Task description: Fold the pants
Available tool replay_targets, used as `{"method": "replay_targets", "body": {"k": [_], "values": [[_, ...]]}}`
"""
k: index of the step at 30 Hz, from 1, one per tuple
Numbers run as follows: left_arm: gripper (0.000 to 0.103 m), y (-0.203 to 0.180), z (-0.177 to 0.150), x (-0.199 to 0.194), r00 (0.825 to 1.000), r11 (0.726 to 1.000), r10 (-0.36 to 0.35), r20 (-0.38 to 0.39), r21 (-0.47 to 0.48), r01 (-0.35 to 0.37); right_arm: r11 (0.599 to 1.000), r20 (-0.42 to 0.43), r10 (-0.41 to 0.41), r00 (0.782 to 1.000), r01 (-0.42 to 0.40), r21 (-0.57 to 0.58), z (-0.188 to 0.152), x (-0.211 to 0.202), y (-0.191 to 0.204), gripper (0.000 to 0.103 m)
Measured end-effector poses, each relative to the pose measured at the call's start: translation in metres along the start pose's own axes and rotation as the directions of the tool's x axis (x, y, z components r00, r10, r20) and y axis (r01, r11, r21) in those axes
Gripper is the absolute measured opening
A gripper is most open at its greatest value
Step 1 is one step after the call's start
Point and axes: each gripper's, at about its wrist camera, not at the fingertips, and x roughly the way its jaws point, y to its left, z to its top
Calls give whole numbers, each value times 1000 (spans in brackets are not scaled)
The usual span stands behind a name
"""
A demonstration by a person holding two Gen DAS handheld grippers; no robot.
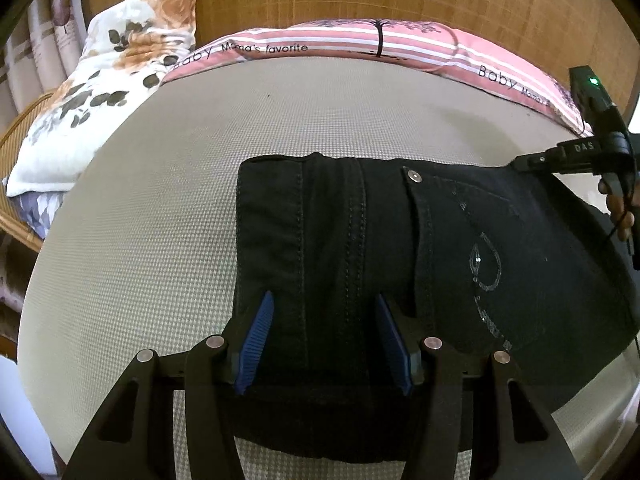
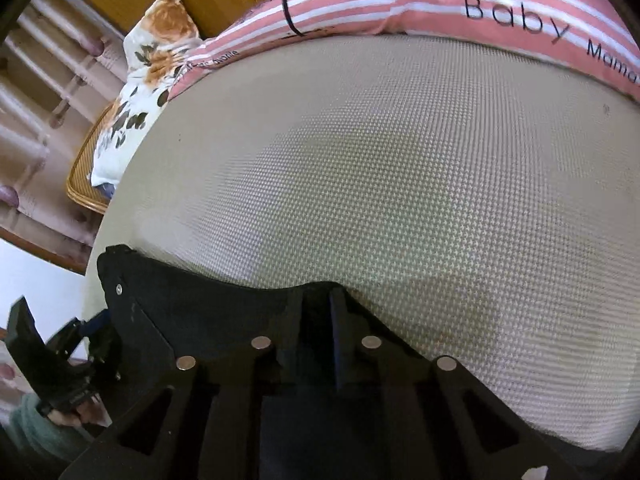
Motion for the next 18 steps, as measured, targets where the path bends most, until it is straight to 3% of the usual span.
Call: {"method": "replay_targets", "body": {"k": [3,6,10,12,15,18], "values": [[55,-6,8,-12,999,999,33,23,-2,-33,999,41,-30,999,29,23,-1,-17,4,43],[55,-19,20,-34,995,1000,13,95,22,-15,998,125,-49,991,44,42,-13,-56,0,43],[55,-65,41,-52,984,988,-70,162,147,46,991,173,-119,978,107,75,-43,-105,-14,44],[55,-93,49,-49,978,973,-135,157,207,101,983,172,-166,971,149,110,-64,-122,-30,44],[55,-145,59,-37,959,928,-257,116,308,212,956,156,-267,951,241,169,-95,-144,-57,44],[55,-182,63,-22,948,891,-309,78,373,260,930,143,-316,938,277,241,-125,-164,-85,44]]}}
